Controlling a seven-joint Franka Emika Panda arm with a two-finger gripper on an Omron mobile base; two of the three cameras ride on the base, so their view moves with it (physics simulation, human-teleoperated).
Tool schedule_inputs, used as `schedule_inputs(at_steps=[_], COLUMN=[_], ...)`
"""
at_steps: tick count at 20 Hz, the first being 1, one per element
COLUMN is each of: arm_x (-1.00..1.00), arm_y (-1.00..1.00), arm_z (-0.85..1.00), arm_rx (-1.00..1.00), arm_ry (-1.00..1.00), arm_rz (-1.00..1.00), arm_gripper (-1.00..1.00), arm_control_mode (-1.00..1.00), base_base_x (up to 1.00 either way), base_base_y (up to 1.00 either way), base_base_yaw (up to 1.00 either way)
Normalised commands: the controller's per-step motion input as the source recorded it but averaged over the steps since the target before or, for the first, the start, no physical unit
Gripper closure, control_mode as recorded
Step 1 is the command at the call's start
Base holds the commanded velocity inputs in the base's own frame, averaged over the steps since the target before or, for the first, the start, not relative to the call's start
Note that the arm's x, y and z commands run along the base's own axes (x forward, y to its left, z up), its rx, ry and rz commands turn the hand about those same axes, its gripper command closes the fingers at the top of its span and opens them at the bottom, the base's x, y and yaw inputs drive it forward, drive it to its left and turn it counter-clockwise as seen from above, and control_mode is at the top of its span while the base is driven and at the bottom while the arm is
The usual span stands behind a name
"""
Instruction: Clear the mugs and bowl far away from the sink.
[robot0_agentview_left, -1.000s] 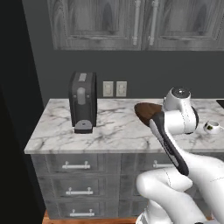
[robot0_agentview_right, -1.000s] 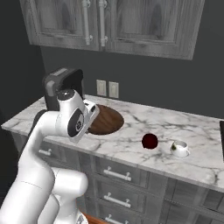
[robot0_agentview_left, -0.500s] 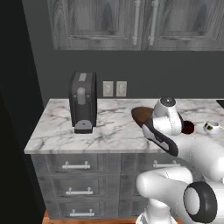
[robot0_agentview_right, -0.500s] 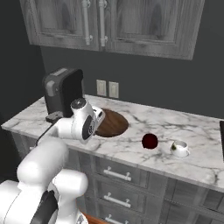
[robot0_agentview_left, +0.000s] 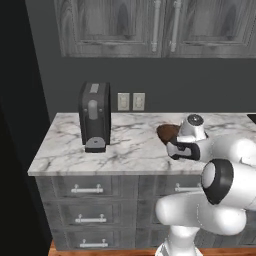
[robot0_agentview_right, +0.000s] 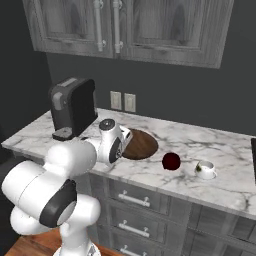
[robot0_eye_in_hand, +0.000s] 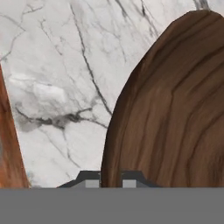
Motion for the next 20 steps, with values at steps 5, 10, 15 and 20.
schedule_inputs(at_steps=[5, 10, 15, 20], arm_x=[0.41, 0.21, 0.0, 0.0], arm_y=[0.13, 0.0, 0.0, 0.0], arm_z=[-0.46, -0.31, 0.0, 0.85], arm_rx=[0.0, 0.0, 0.0, 0.0], arm_ry=[0.0, 0.02, 0.0, 0.0], arm_rz=[0.04, 0.06, 0.02, 0.0], arm_gripper=[1.0, 1.0, -1.0, -1.0], arm_control_mode=[-1.0, -1.0, -1.0, -1.0], base_base_x=[0.0, 0.0, 0.0, 0.0], base_base_y=[0.0, 0.0, 0.0, 0.0], base_base_yaw=[0.0, 0.0, 0.0, 0.0])
